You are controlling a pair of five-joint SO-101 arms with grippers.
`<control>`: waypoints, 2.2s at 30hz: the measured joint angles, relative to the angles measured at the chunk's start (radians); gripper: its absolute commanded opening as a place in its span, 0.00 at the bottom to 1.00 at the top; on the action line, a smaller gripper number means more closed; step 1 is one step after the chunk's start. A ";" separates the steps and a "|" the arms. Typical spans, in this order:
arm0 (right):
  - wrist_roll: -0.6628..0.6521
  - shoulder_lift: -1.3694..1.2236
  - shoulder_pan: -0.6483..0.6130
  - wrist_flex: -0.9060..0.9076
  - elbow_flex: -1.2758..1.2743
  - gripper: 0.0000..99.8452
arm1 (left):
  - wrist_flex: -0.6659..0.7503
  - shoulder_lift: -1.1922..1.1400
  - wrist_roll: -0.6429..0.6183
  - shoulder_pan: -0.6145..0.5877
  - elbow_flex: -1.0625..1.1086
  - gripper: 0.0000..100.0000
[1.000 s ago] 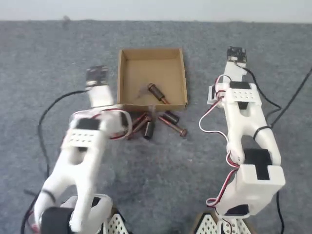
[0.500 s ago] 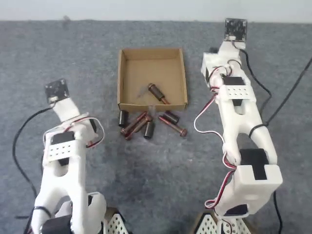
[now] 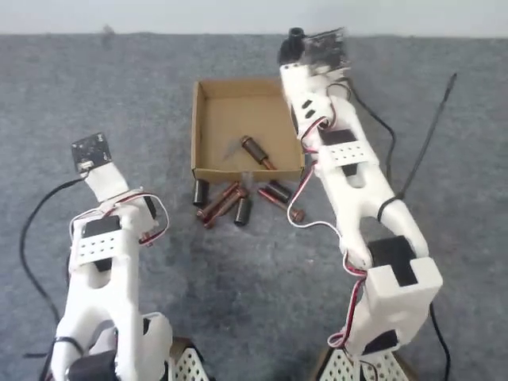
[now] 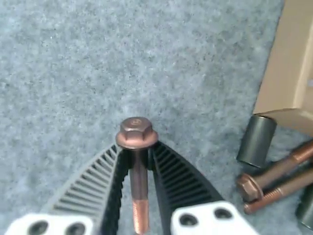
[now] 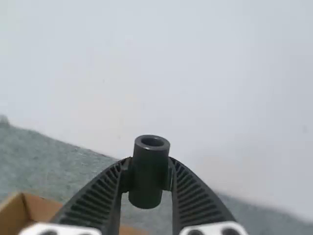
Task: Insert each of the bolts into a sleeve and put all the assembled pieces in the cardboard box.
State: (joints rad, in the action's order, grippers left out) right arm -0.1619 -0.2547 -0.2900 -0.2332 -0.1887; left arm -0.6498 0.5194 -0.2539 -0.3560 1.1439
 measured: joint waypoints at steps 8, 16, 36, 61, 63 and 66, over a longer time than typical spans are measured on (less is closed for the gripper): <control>0.025 0.068 -0.052 -0.262 -0.284 0.01 | 0.000 0.000 0.000 0.000 0.000 0.01; 0.144 0.295 -0.129 -0.405 -0.686 0.01 | 0.003 0.000 0.000 0.000 0.000 0.01; 0.150 0.819 -0.316 -0.511 -1.326 0.01 | 0.003 0.000 0.000 0.000 0.000 0.01; 0.164 0.066 -0.267 -1.165 -1.149 0.01 | 0.003 0.000 0.000 0.000 0.000 0.01; 0.137 0.046 -0.272 -1.214 -1.155 0.01 | 0.003 0.000 0.000 0.000 0.000 0.01; 0.097 0.044 -0.295 -1.280 -1.209 0.01 | 0.003 0.000 0.000 0.000 0.000 0.01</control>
State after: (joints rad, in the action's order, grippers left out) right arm -0.0652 -0.2102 -0.5846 -1.5129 -1.3978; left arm -0.6467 0.5194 -0.2539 -0.3560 1.1439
